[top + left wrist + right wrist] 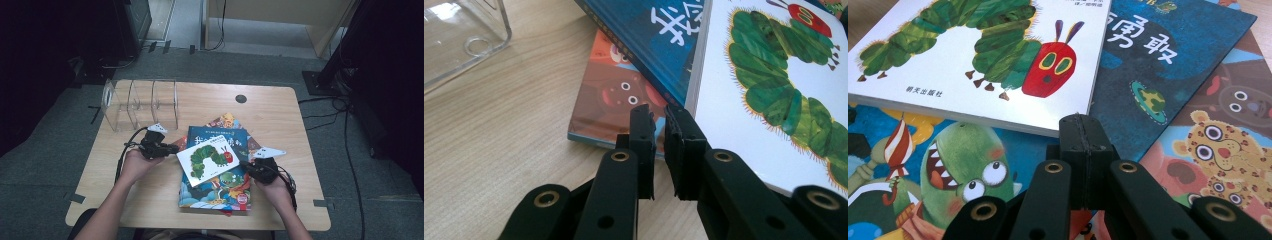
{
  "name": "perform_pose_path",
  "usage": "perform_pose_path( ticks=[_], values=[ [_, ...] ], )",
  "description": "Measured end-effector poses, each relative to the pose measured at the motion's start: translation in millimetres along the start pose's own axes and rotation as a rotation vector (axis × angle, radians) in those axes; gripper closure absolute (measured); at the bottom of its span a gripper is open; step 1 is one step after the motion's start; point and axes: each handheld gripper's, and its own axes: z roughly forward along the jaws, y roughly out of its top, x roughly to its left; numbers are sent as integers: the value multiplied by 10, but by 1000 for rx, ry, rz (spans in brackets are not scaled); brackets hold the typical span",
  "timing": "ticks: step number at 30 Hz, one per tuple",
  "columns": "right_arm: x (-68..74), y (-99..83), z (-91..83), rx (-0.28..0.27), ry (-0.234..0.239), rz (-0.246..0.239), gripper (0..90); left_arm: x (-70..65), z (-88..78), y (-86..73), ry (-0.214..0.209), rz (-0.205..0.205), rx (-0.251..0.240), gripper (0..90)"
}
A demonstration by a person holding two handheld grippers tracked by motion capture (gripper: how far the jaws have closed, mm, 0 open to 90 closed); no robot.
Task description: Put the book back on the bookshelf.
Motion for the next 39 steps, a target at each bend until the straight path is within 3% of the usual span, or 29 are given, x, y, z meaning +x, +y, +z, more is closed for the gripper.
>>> perform_pose_path(
  ticks=[7,12,19,36,39],
  values=[
    [-24,19,26,-7,-6,8,899,-27,-32,-45,-13,-12,25,780],
    [-36,52,71,-16,0,10,881,-10,-82,-98,8,-5,39,644],
    [-46,107,132,-17,7,0,858,9,-158,-153,30,-13,21,513],
    [-28,228,294,-31,17,-32,812,60,-363,-274,43,-37,-10,397],
    [-32,259,323,-29,19,-34,806,64,-406,-289,24,-50,-26,383]
  ],
)
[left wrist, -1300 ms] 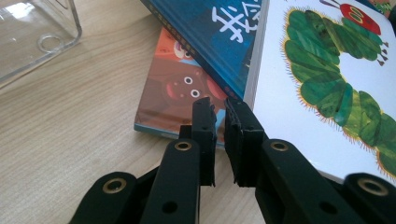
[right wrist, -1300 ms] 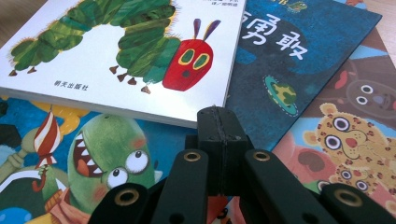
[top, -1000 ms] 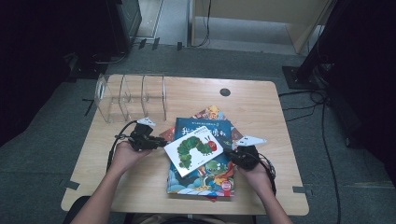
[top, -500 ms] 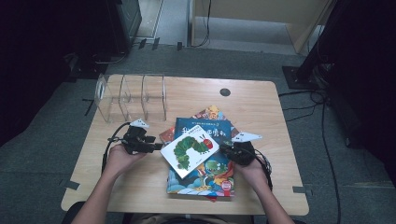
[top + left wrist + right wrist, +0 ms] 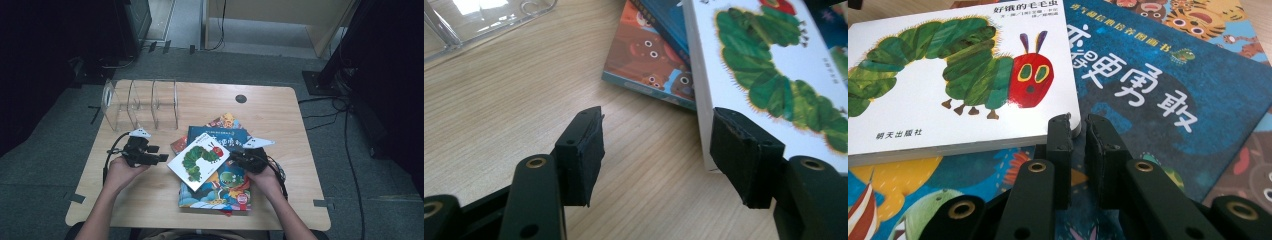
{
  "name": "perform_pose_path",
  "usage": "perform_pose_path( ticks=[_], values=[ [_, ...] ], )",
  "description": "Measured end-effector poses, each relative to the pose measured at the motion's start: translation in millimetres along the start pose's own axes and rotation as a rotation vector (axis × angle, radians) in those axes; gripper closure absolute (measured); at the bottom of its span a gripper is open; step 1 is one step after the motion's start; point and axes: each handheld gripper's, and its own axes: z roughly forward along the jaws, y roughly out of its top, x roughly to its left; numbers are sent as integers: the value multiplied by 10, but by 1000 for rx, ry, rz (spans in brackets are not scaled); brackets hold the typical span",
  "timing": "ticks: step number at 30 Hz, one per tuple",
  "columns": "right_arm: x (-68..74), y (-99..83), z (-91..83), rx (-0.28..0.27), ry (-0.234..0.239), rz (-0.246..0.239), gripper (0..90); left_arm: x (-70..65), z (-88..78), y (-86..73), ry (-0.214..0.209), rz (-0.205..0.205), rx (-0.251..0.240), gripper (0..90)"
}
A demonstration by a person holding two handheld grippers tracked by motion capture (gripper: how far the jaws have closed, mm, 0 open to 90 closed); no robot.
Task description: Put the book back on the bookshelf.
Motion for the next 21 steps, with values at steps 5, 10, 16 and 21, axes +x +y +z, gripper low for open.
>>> perform_pose_path(
  ticks=[5,10,16,21],
  values=[
    [5,38,47,1,0,-7,806,-63,7,6,-38,6,-3,368],
    [18,65,101,-10,0,-27,806,-126,59,27,-47,17,15,363],
    [98,138,227,-19,20,-40,805,-159,111,50,-66,22,33,364],
    [123,159,249,-16,23,-48,793,-166,191,70,-77,17,54,362]
  ],
)
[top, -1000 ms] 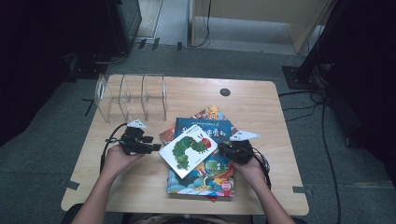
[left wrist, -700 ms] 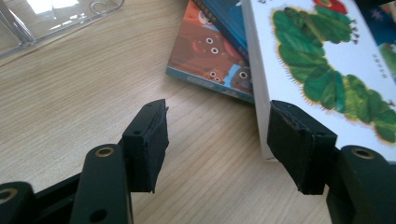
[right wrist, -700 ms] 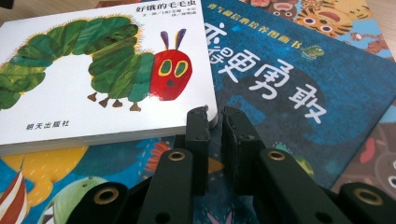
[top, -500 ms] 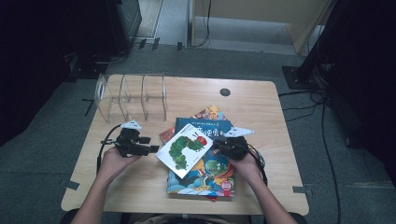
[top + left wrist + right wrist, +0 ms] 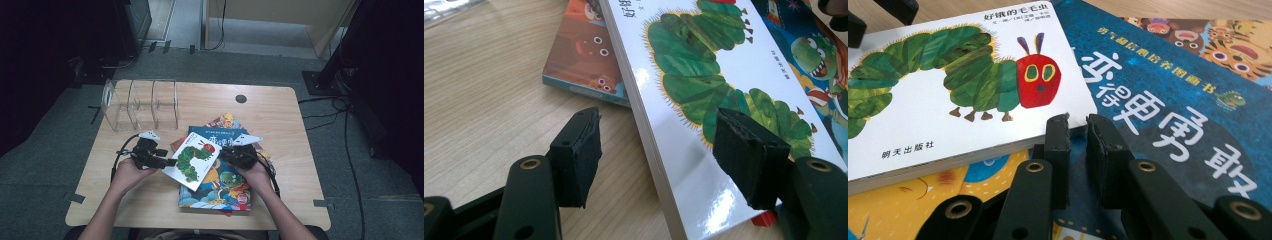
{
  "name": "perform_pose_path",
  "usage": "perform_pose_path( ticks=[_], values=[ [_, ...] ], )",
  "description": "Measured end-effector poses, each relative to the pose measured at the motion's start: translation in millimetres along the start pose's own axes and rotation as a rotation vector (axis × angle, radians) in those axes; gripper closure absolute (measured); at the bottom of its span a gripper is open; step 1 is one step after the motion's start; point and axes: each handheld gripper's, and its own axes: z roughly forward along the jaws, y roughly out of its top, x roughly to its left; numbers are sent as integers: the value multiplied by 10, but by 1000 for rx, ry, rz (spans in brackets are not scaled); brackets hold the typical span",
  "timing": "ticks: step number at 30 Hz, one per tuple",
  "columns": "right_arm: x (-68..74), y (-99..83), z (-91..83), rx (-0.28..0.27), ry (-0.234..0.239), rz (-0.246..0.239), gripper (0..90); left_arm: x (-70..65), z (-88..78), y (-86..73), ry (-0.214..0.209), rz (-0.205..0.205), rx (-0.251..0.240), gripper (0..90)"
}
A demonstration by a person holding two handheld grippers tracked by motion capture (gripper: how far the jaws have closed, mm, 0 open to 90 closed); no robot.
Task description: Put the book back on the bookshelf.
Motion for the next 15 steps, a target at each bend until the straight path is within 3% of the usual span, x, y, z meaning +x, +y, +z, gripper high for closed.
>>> perform_pose_path(
  ticks=[5,15],
  values=[
    [36,-10,-57,6,13,2,811,1,70,56,-29,0,20,362],
    [235,-50,-101,6,65,-58,808,-1,169,99,-72,-24,50,343]
  ],
)
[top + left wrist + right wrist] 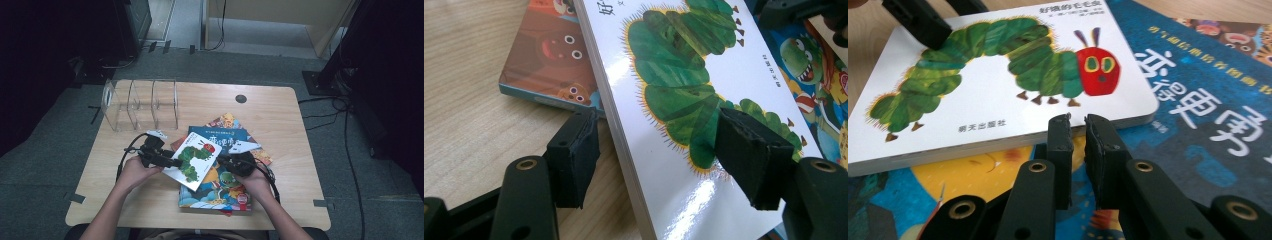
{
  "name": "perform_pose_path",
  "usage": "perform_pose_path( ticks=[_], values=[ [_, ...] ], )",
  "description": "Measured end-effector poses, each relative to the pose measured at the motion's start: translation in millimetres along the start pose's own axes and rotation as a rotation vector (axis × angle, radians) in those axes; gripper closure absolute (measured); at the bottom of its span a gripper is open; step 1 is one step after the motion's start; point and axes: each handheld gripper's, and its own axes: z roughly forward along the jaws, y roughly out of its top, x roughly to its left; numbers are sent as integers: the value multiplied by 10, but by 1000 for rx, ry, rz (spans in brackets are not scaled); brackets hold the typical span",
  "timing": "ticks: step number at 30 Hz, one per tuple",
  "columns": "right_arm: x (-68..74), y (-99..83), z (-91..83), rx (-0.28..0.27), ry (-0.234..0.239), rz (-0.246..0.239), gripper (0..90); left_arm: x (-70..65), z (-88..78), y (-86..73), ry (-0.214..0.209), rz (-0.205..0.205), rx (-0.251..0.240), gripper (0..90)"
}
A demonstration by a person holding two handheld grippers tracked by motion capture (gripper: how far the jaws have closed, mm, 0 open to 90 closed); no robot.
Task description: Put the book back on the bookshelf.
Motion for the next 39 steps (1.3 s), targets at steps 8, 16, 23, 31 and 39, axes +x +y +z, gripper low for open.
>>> perform_pose_path(
  ticks=[8,16,23,31,39],
  values=[
    [117,-17,49,31,31,-50,809,16,62,4,-53,-55,26,318],
    [120,-14,61,32,47,-40,831,22,141,31,-87,-127,47,286],
    [118,-9,66,36,49,-34,831,0,119,103,-63,-175,96,318],
    [128,-6,65,40,42,-42,829,-82,-71,197,-48,-154,47,415],
    [153,5,63,52,29,-56,828,-239,-198,386,-59,-165,81,507]
  ],
)
